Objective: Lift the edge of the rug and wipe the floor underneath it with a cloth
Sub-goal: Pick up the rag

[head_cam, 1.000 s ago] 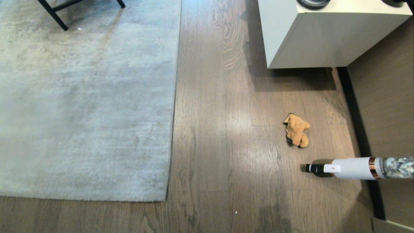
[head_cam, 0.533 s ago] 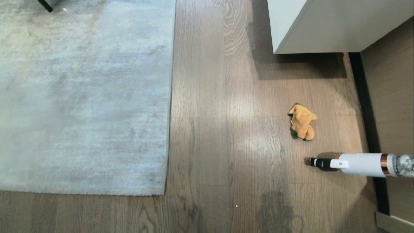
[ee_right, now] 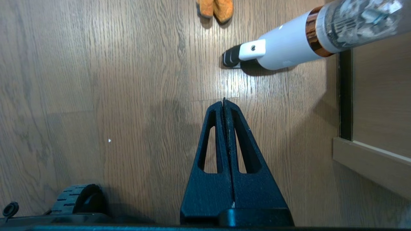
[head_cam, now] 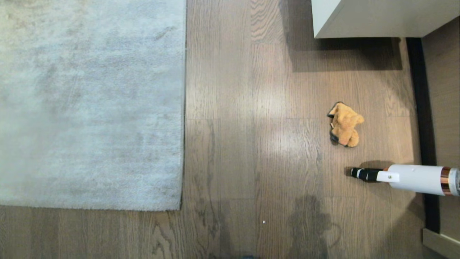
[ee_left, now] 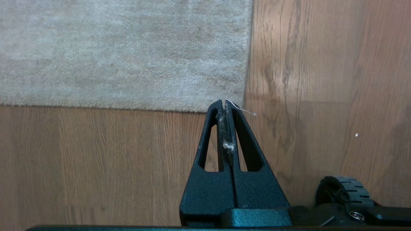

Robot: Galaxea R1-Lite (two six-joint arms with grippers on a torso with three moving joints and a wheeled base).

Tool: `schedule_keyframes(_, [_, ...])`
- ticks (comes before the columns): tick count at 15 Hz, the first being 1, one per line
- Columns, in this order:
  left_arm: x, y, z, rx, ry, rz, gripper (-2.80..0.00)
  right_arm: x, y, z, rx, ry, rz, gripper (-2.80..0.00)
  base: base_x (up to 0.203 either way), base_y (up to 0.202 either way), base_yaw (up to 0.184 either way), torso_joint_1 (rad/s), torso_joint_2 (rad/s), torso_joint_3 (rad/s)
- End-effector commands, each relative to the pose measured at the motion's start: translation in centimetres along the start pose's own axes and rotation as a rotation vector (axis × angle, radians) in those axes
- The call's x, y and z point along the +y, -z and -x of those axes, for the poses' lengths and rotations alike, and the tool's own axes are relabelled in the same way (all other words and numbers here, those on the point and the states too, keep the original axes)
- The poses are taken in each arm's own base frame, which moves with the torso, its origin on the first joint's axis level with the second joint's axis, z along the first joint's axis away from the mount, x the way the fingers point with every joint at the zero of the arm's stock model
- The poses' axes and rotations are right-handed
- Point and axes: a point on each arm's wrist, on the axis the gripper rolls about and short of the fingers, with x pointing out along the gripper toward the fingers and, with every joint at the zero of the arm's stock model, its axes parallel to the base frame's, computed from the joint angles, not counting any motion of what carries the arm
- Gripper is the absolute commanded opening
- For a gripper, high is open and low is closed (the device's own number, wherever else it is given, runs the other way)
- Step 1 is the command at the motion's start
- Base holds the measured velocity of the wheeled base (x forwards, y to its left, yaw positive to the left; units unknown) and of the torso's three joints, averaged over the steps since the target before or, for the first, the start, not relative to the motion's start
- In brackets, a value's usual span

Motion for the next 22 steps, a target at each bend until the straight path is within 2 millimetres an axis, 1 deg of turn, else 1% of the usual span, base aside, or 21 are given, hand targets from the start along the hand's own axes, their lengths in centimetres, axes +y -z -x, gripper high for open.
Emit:
schedule_keyframes(1, [0.0, 0.02, 0.0, 0.002, -0.001, -0.001, -2.8, 0.0, 0.0, 0.0, 0.0, 0.0, 0.0, -2.8, 0.0, 0.0, 0.0, 0.002, 0.01, -0.196])
schedule_keyframes(22, [0.0, 0.02, 0.0, 0.002, -0.001, -0.001, -2.8, 0.0, 0.0, 0.0, 0.0, 0.0, 0.0, -2.8, 0.0, 0.0, 0.0, 0.002, 0.0, -0.196])
